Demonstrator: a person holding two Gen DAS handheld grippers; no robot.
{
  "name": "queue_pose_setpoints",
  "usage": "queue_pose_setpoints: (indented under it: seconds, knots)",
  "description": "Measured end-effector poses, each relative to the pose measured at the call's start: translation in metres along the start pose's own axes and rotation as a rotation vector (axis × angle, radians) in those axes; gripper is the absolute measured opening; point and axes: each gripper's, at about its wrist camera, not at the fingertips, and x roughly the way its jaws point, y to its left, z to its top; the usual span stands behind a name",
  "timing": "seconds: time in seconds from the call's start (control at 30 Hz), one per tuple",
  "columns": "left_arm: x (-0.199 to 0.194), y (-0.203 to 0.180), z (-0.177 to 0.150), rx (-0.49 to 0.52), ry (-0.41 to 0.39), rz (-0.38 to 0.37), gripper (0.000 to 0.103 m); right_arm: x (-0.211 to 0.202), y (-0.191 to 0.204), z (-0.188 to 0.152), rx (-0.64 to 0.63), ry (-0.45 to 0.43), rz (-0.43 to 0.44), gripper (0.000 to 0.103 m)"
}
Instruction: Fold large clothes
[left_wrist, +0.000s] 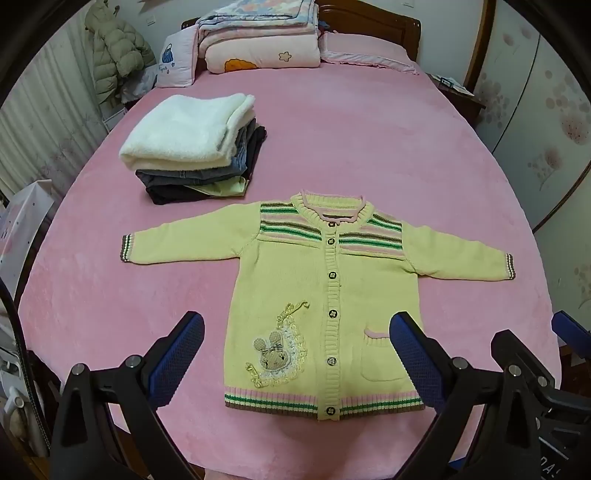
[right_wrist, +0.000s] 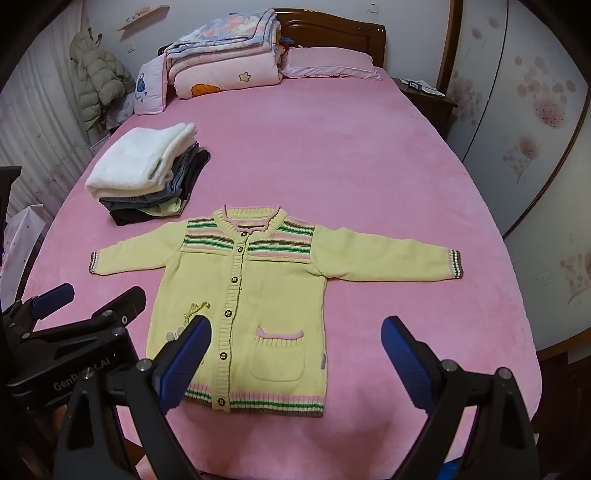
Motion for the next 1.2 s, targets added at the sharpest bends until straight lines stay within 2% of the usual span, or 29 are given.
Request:
queue_pose_setpoints:
  seconds: [0.03,0.8,1.2]
  knots:
    - [0.002,0.001,0.001,-0.016,0.030,-0.014,0.098,0.000,0.000,0.000,0.002,-0.001,0.001,0.094]
    - [-0.005,-0.008,-0.006,-0.013,-0.001,-0.008,0.098,-0.001,0.000,0.001,-0.006,-0.001,-0.004,0.094]
    - [-0.009,-0.009,-0.011,-0.009,0.002,-0.007,0.098,-0.008,-0.009,-0.010,-0.005,0.008,0.002,0.094]
